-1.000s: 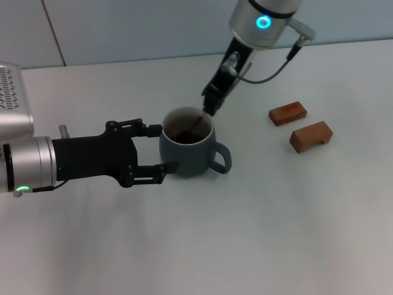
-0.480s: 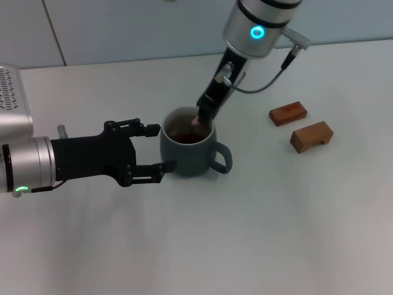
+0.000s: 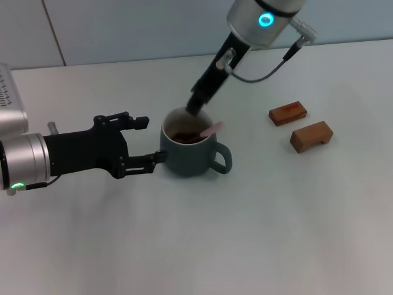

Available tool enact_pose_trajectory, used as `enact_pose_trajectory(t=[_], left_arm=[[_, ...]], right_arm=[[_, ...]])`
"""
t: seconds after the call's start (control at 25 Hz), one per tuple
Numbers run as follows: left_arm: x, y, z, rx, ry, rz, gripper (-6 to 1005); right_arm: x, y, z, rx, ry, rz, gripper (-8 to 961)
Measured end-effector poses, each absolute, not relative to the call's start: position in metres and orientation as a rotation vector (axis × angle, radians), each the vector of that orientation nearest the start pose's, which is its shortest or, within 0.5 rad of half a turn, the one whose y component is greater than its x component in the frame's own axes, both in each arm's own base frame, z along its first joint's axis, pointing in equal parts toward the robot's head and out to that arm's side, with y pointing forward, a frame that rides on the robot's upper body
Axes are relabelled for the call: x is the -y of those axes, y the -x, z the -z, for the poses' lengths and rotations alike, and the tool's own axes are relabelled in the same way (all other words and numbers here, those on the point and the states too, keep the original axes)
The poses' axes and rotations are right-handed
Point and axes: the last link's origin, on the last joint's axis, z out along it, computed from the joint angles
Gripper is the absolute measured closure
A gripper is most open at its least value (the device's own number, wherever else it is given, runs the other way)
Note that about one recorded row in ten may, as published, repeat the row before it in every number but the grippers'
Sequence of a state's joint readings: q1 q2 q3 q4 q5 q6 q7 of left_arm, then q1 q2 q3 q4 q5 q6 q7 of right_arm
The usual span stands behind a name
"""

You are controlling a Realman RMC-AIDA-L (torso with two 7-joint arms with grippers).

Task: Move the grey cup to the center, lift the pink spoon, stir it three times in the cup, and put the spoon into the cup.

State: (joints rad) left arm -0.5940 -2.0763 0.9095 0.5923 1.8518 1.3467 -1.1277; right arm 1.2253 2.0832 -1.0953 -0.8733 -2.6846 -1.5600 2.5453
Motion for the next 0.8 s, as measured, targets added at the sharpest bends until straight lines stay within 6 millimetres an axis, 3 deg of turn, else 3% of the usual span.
enact_pose_trajectory(t=[0.12,0.24,0.6,0.76,0.8], left_arm=[[-0.359,0.238,0.028,0.225,2.730,0.565,207],[-0.360,0.238,0.027,0.236,2.726,0.564,206],[-0.358,0.243,0.024,0.241,2.714,0.553,207],[-0.358,0.244,0.022,0.254,2.710,0.551,207],[-0.358,0.245,0.022,0.259,2.710,0.552,207]], right_arm=[[-0.422,-0.046,0.006,-0.760,2.713,0.396,767],[-0.417,-0.052,-0.008,-0.730,2.694,0.317,655],[-0.355,-0.123,-0.048,-0.501,2.672,-0.164,294],[-0.333,-0.154,-0.056,-0.517,2.667,-0.307,129],[-0.329,-0.163,-0.058,-0.536,2.657,-0.331,129]])
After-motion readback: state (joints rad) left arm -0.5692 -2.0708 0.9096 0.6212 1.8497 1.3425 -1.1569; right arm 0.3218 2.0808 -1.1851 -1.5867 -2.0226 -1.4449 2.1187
